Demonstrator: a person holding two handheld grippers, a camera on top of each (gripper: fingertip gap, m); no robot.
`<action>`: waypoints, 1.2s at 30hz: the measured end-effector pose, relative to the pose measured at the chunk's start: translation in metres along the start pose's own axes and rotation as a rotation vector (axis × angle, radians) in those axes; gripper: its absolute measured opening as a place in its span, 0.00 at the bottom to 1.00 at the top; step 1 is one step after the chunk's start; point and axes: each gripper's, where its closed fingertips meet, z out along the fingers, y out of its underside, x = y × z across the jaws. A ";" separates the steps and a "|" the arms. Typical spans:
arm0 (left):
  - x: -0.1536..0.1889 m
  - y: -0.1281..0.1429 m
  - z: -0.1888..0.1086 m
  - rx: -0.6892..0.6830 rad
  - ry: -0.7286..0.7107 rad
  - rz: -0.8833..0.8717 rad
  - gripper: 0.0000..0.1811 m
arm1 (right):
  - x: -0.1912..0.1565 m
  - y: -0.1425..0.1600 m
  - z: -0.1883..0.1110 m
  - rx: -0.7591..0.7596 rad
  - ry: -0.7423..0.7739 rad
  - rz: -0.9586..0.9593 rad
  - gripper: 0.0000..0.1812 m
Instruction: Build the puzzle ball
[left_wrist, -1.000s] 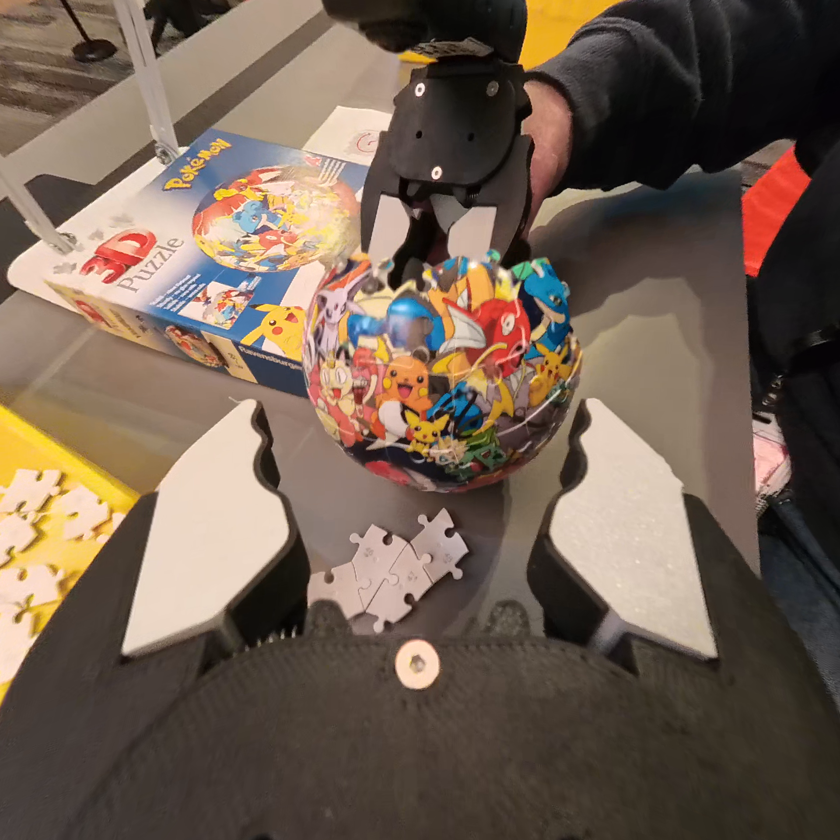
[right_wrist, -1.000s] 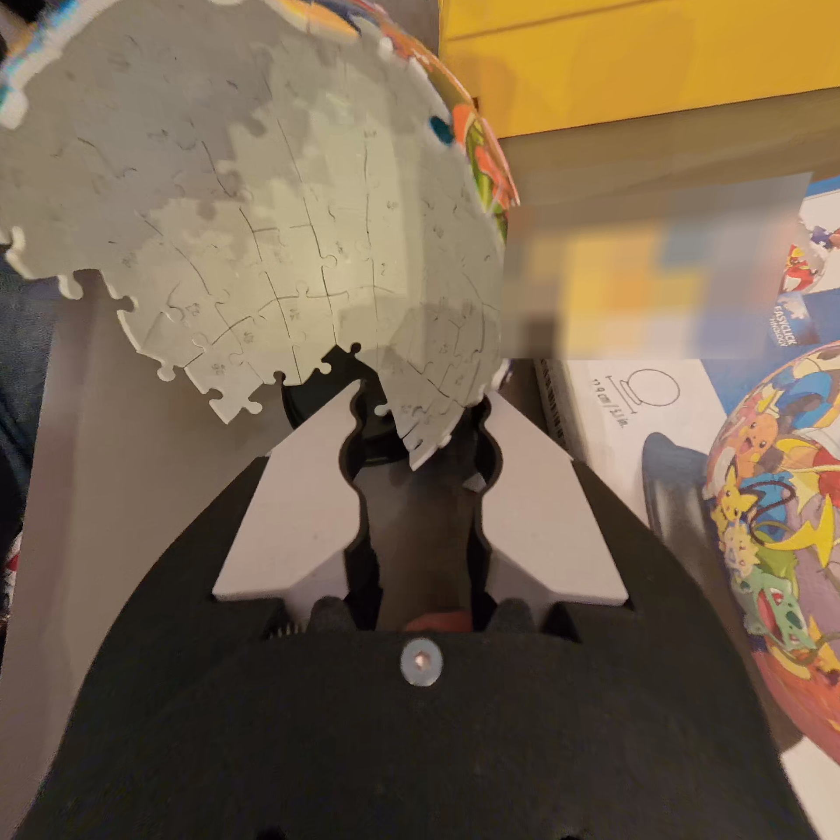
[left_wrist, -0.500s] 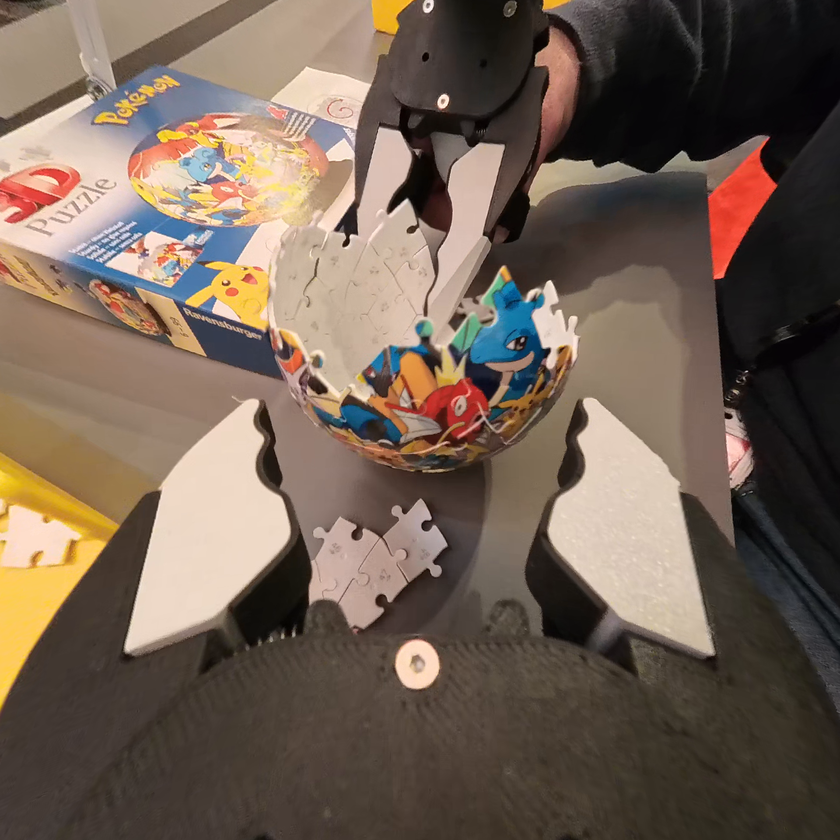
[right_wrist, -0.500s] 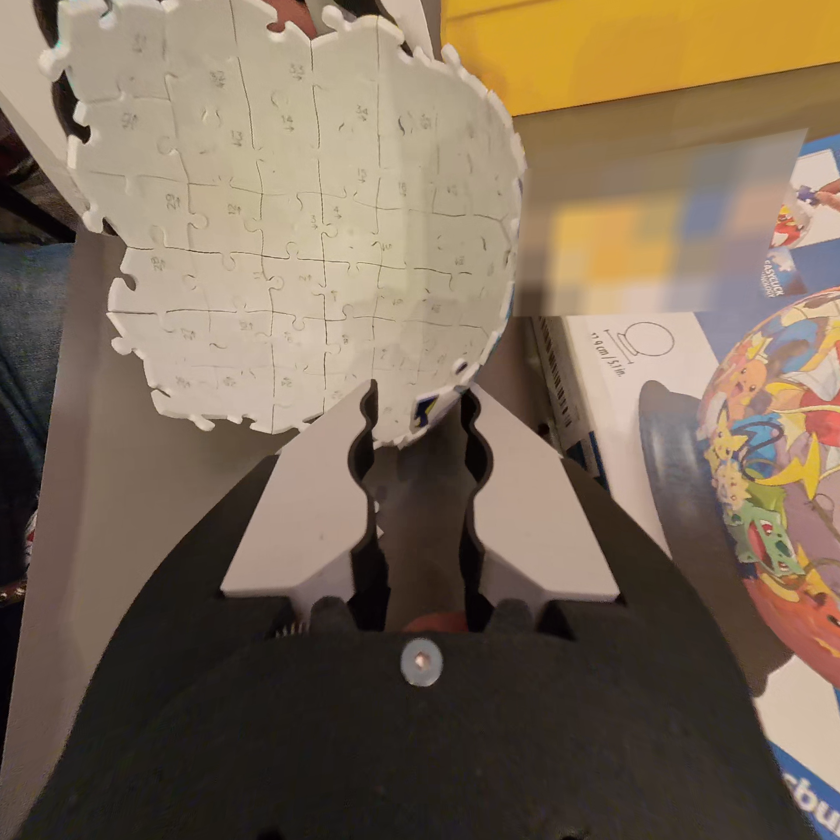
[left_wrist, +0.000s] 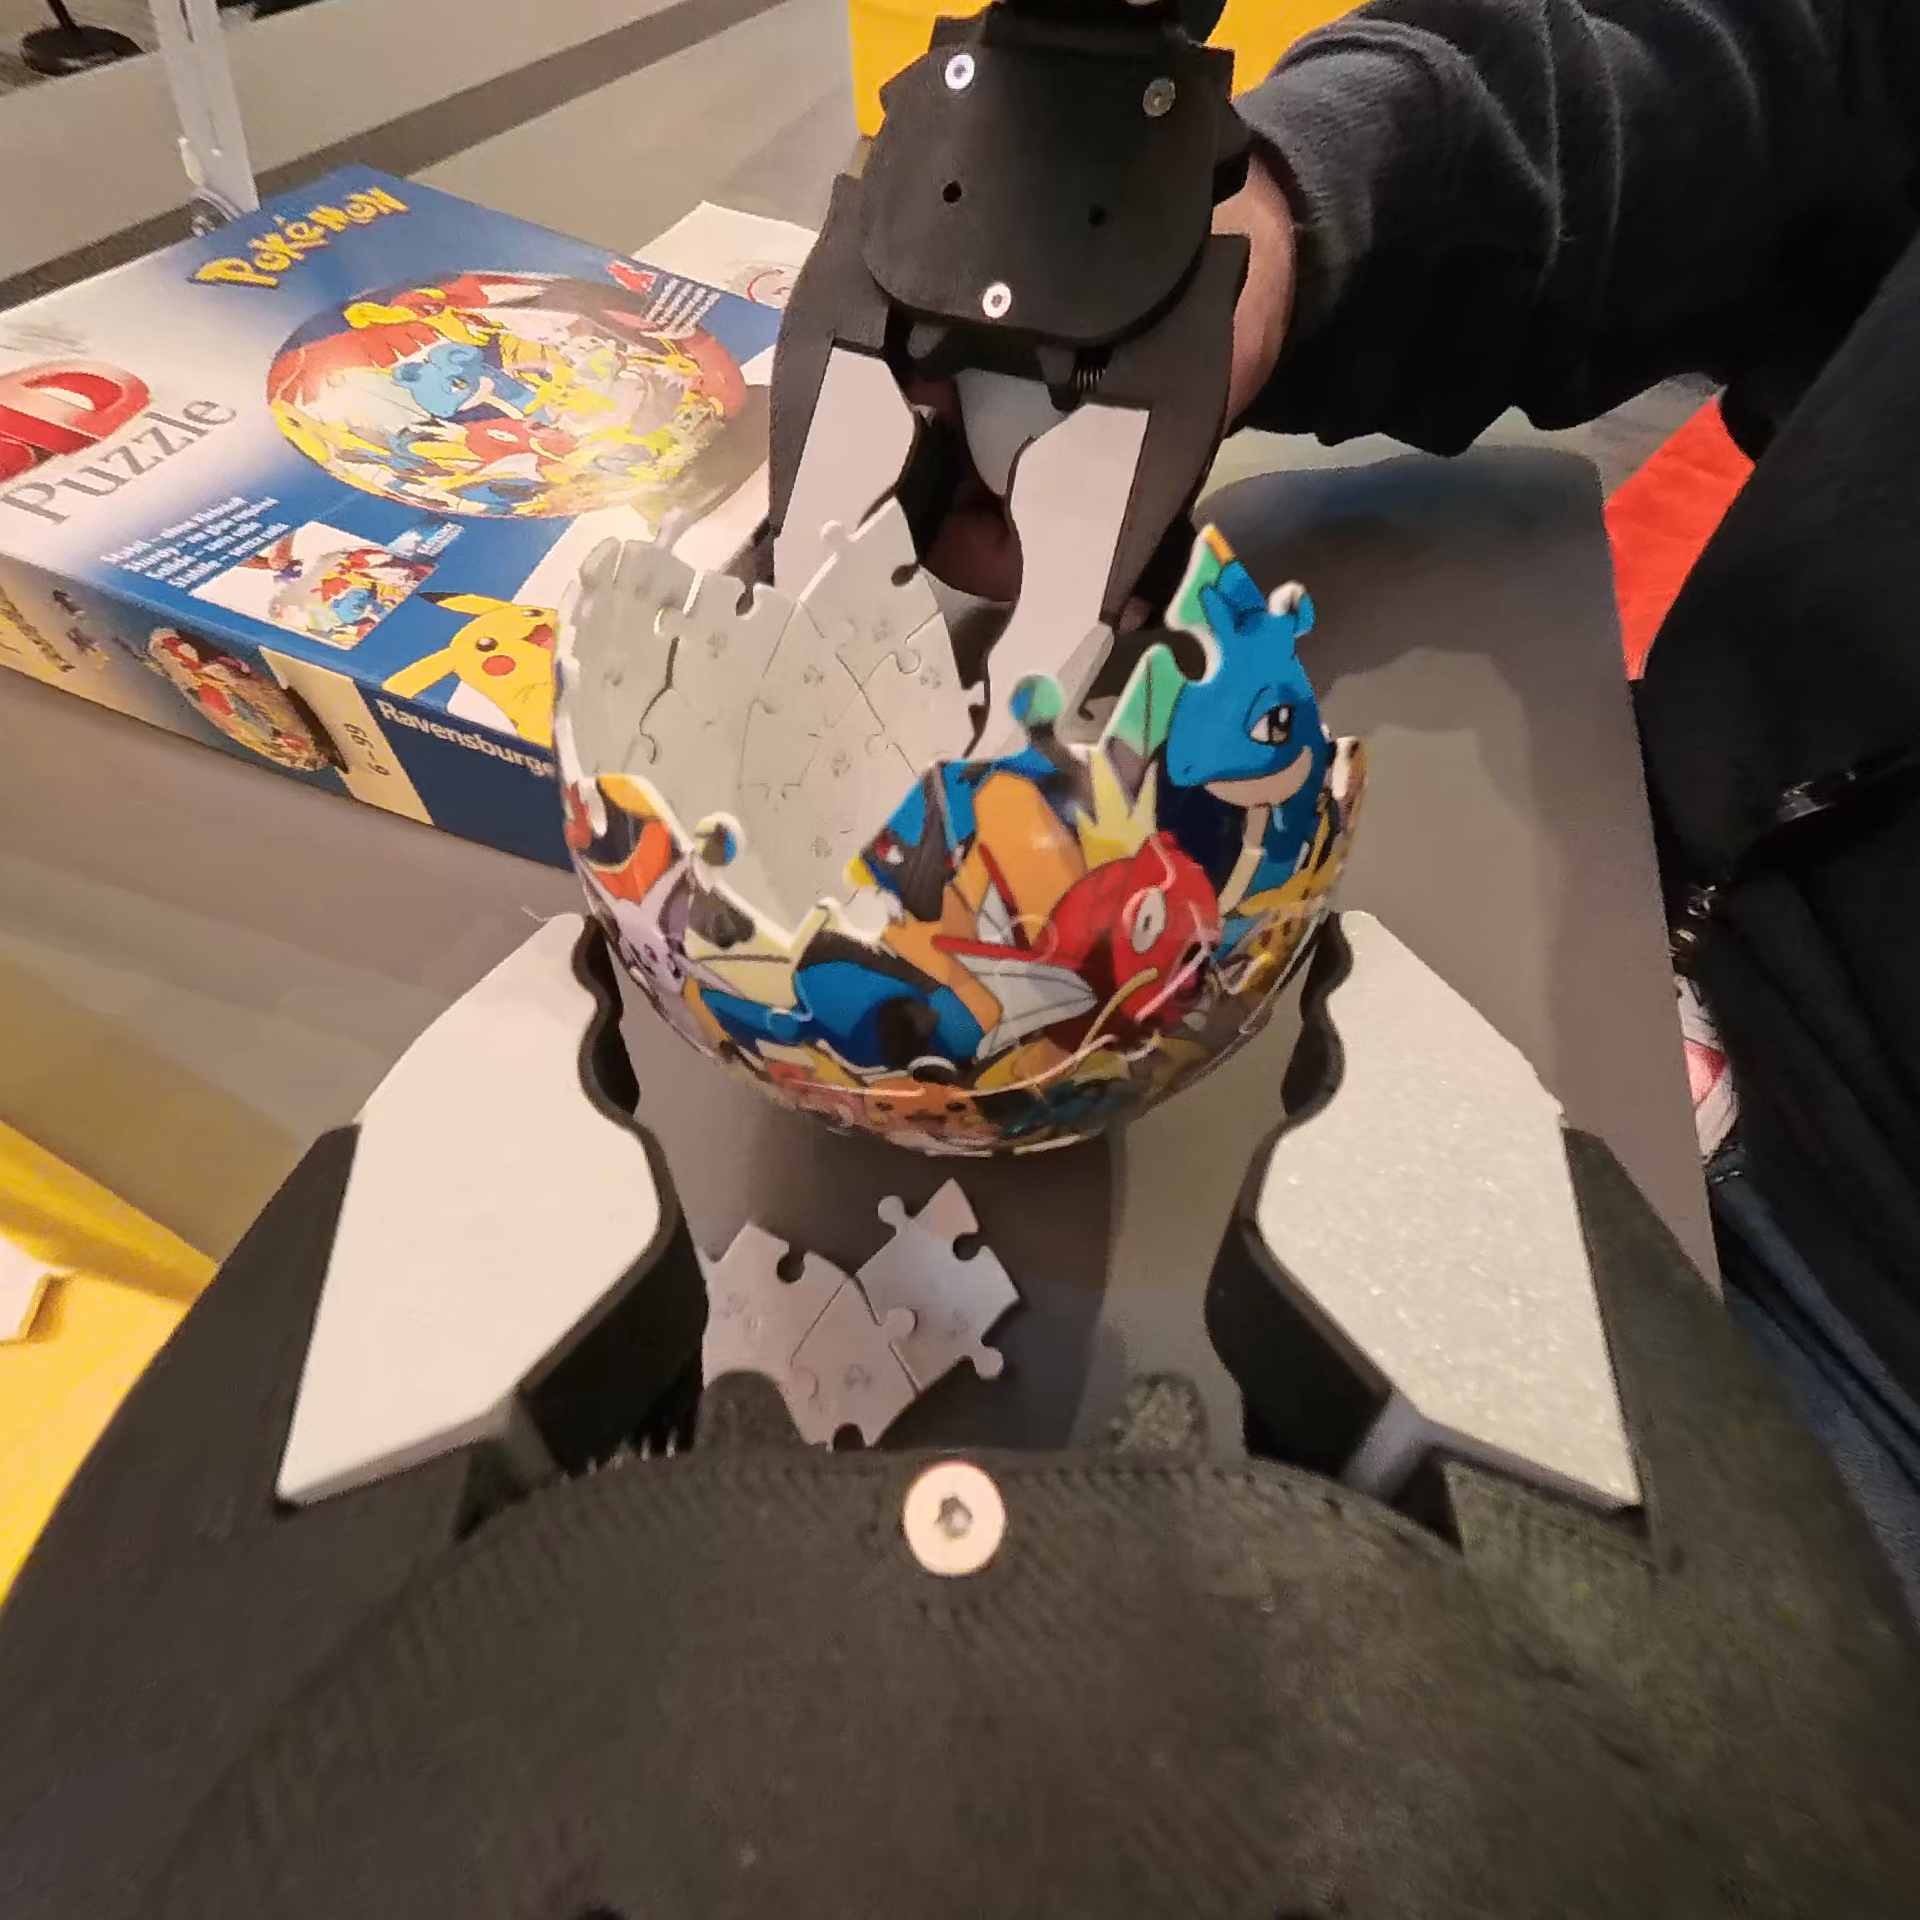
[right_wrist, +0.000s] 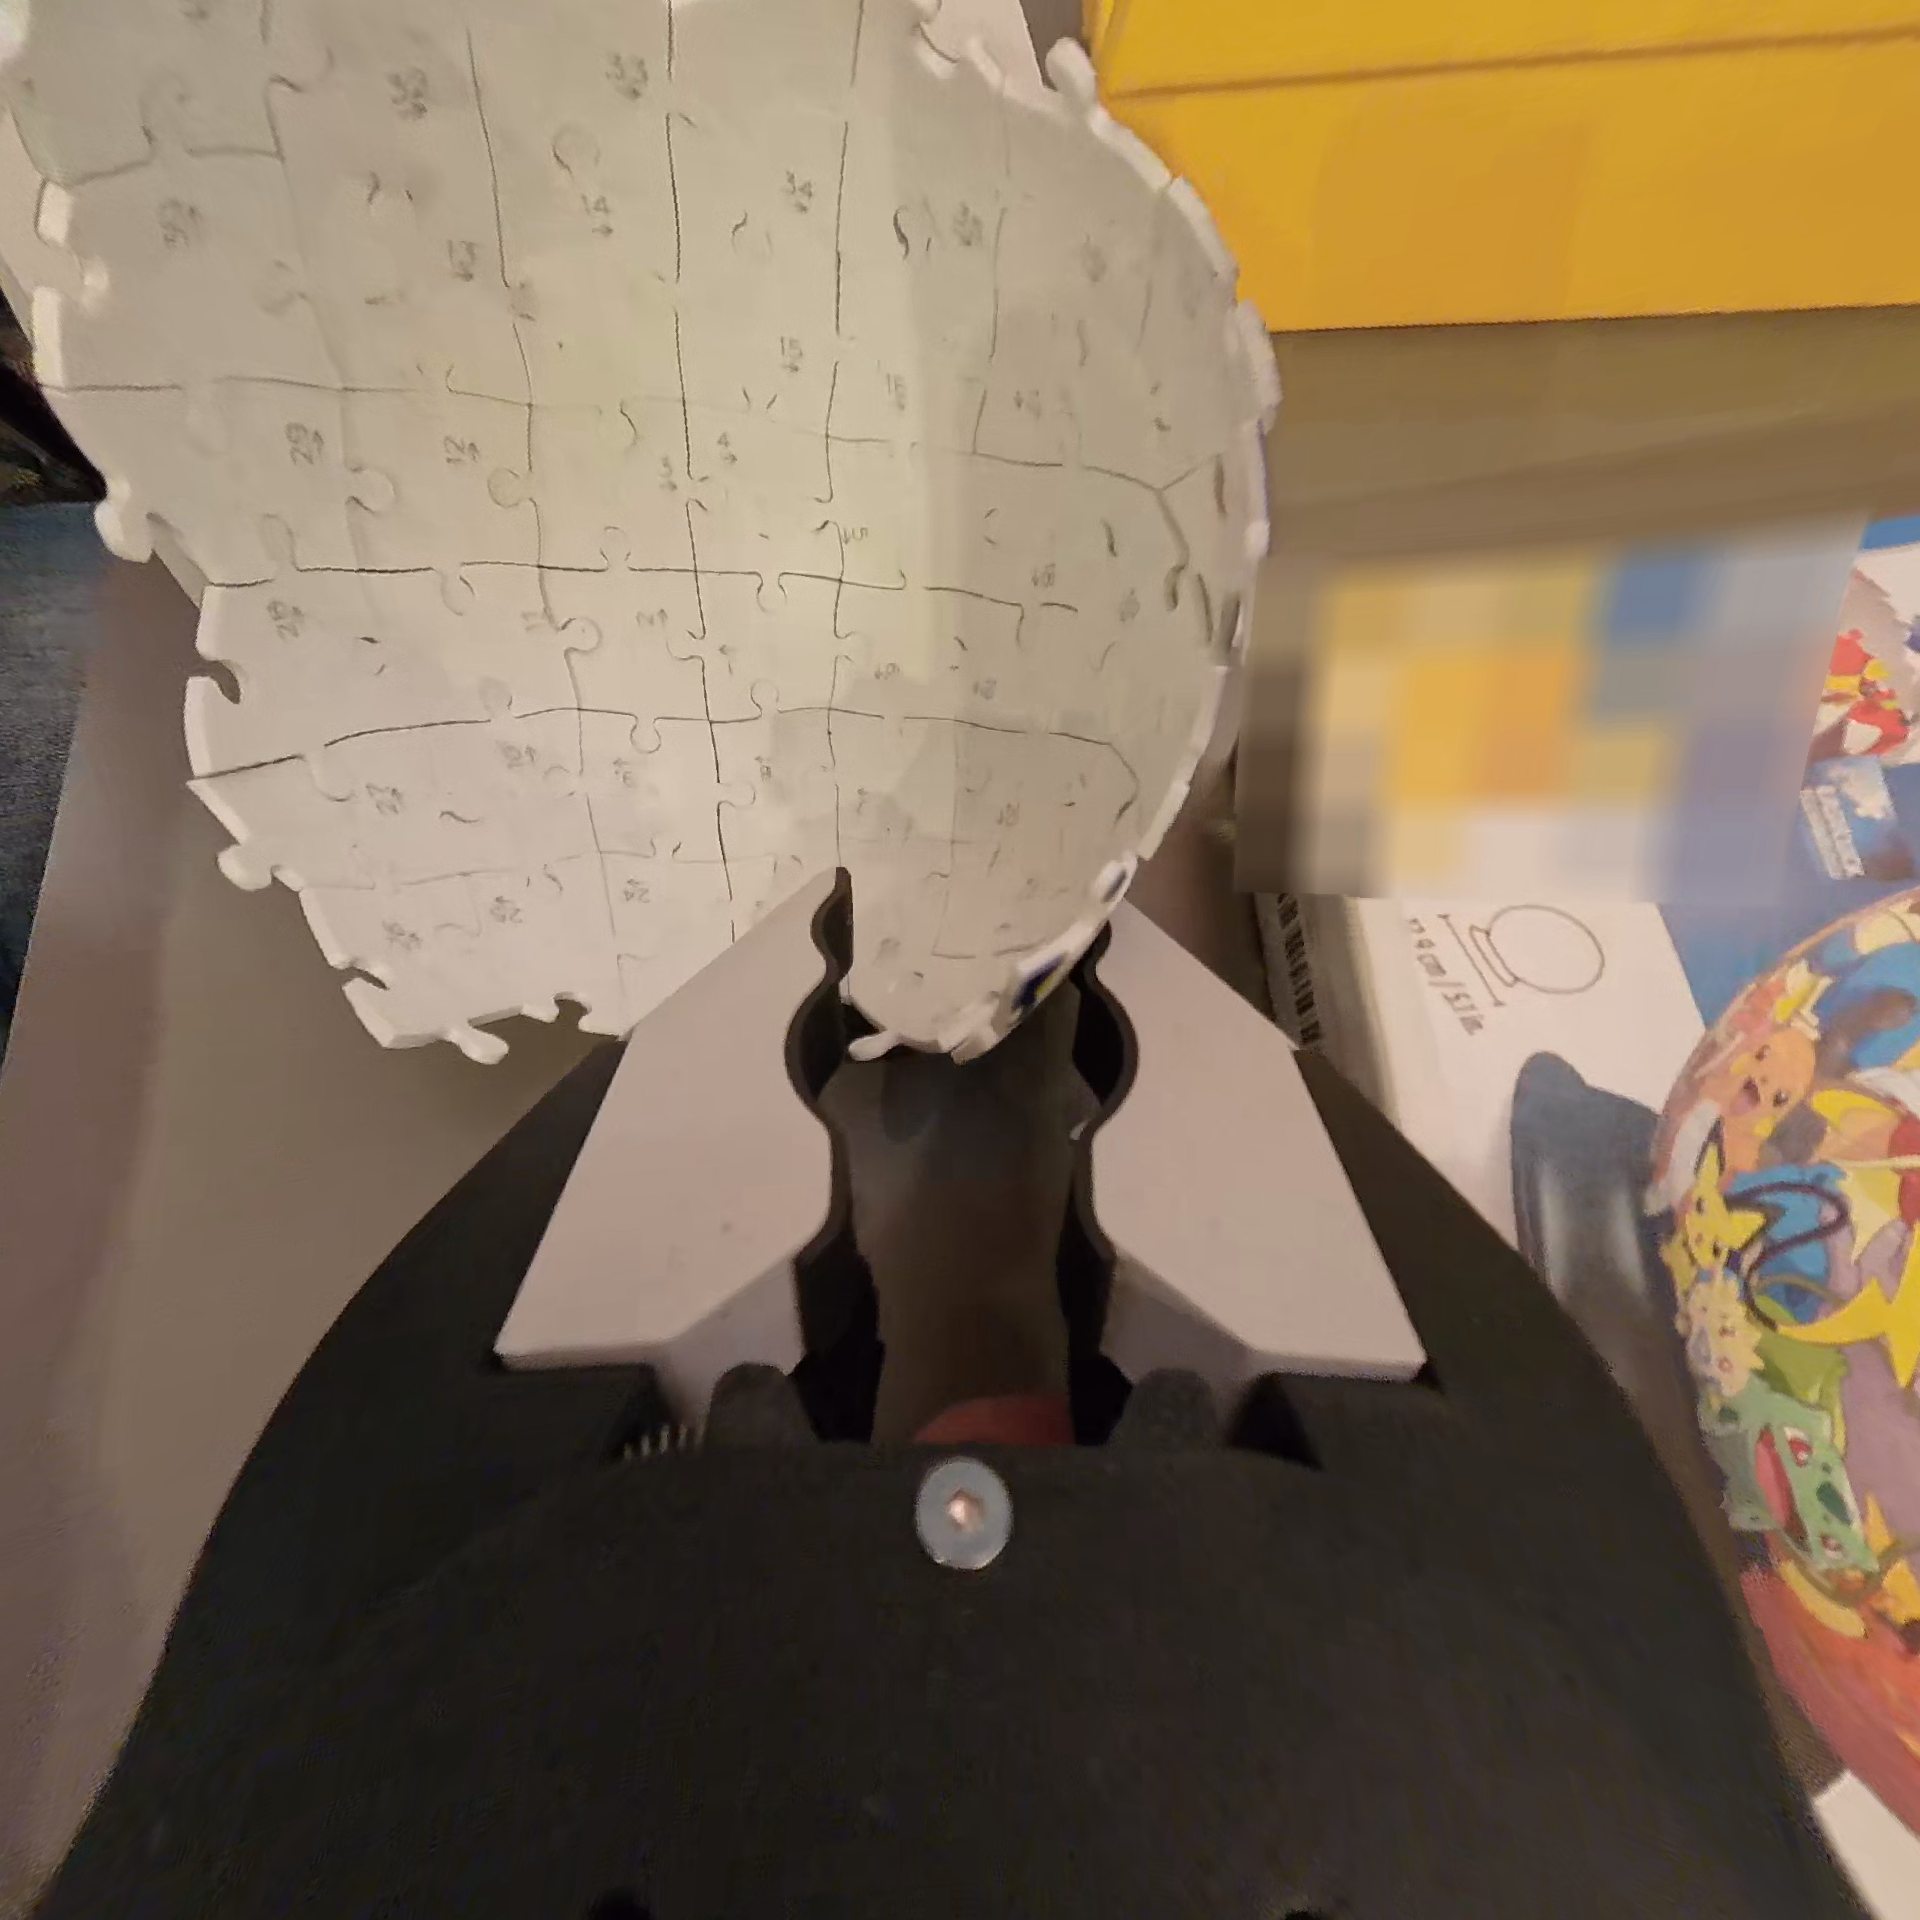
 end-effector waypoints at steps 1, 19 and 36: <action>0.000 -0.001 -0.002 0.001 -0.008 0.002 0.67 | 0.000 -0.002 0.001 0.001 -0.003 -0.002 0.22; 0.008 -0.008 -0.018 0.000 -0.188 0.050 0.64 | 0.003 -0.010 0.022 -0.031 0.016 -0.125 0.29; -0.001 -0.010 -0.019 -0.138 -0.096 0.140 0.75 | -0.005 -0.013 0.026 0.023 -0.038 -0.185 0.27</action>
